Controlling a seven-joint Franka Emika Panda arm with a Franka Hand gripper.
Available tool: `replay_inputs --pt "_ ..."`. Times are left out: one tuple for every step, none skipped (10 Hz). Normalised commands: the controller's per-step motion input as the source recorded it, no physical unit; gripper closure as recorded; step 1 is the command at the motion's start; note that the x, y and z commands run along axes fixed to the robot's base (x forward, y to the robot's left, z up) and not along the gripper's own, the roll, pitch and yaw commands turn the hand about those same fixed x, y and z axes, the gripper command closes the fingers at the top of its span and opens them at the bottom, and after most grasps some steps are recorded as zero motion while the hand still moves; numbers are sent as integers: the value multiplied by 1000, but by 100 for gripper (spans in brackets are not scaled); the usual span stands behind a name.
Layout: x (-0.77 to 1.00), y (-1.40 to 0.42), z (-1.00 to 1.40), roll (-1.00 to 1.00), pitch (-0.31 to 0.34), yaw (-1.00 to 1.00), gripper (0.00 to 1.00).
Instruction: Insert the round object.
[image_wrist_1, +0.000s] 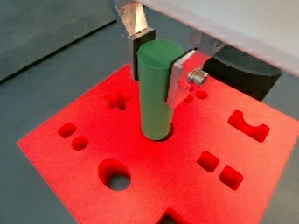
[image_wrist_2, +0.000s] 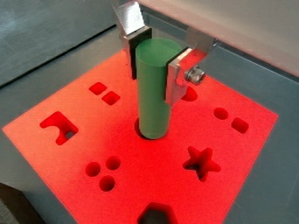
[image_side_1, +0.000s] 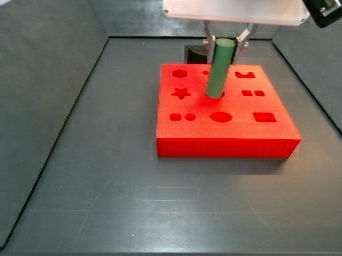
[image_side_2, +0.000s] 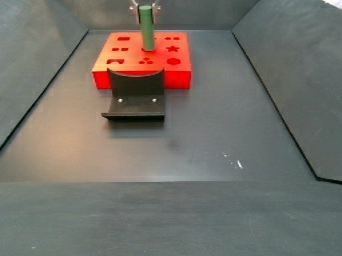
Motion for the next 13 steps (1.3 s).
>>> replay_inputs --pt "246 0 -246 87 99 0 100" --pt "323 0 -269 114 106 0 100" --pt "200 14 -251 119 103 0 100" --pt "97 40 -226 100 109 0 100" --pt "0 0 -191 56 91 -29 100" --pt "0 0 -169 10 66 -23 100" --pt "0 0 -726 91 26 0 100" --pt "69 -46 -977 149 16 0 100" --pt "103 0 -877 104 36 0 100" --pt "57 0 -809 71 40 0 100" --pt "0 0 -626 0 57 0 100" --pt "0 0 -114 -13 77 0 100" --pt "0 0 -46 -27 26 0 100"
